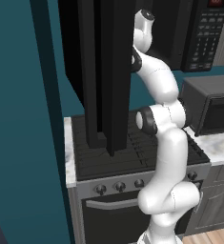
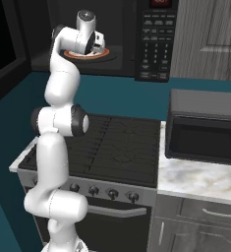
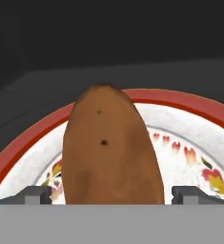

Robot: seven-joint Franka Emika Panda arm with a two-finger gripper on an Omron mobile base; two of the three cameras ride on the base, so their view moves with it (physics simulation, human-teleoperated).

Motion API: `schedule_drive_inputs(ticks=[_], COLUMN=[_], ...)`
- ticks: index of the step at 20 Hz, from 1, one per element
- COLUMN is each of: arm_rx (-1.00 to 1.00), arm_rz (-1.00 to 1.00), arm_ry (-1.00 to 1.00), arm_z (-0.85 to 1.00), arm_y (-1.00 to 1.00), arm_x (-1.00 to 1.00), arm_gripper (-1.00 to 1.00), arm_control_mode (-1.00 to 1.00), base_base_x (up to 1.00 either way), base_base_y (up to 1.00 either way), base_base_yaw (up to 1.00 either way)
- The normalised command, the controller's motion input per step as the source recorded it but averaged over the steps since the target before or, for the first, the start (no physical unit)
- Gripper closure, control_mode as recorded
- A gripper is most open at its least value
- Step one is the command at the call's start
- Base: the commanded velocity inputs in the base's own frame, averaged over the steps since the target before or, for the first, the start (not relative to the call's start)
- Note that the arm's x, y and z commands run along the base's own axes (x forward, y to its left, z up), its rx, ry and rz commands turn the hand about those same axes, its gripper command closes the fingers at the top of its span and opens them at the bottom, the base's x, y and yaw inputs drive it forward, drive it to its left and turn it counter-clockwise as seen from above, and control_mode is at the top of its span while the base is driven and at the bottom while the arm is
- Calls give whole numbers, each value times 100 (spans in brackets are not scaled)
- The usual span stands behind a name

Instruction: Retrieve the reheated potato from the microwave, then place the potato, cheese, and condiment on the cutting board.

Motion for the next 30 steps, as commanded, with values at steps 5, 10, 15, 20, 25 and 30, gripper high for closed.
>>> schedule_drive_inputs(ticks=[5, 10, 15, 20, 25, 30], arm_rx=[0, 0, 0, 0, 0, 0], arm_rz=[0, 0, 0, 1, 1, 0], arm_ry=[-1, -1, -4, -4, -2, 0], arm_z=[-4, 0, 0, 0, -8, -14], arm_y=[3, 3, 3, 1, 0, 0], arm_x=[5, 6, 6, 9, 10, 13], arm_gripper=[-100, -100, -100, -100, -100, -100], arm_control_mode=[-100, -100, -100, -100, -100, -100], base_base_x=[0, 0, 0, 0, 0, 0], base_base_y=[0, 0, 0, 0, 0, 0], base_base_yaw=[0, 0, 0, 0, 0, 0])
